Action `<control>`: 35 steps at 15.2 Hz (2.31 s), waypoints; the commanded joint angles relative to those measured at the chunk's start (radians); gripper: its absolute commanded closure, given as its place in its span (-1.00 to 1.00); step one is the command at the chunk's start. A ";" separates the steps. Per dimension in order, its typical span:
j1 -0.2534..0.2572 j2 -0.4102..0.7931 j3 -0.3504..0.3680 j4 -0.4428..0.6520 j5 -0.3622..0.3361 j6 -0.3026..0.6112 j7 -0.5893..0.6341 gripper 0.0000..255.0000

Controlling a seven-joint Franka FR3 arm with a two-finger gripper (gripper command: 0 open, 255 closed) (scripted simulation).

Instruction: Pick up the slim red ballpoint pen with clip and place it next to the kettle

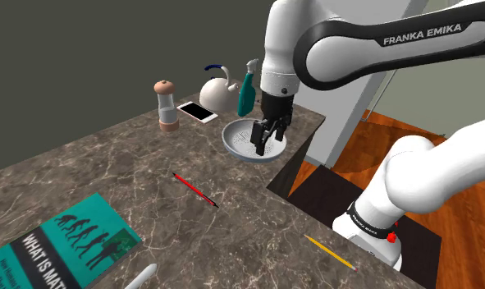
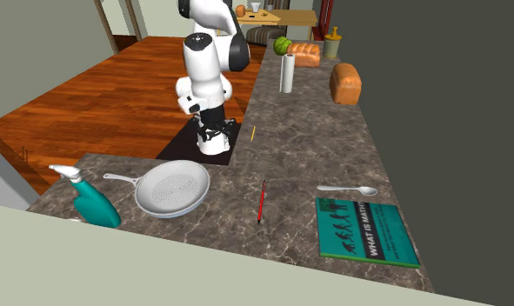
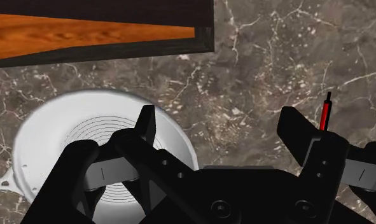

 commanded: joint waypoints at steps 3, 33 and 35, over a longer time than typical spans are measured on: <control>0.027 0.104 0.081 0.016 0.025 0.115 0.063 -1.00; 0.053 0.532 0.280 0.132 -0.124 0.465 0.308 1.00; 0.053 0.535 0.281 0.135 -0.126 0.465 0.311 1.00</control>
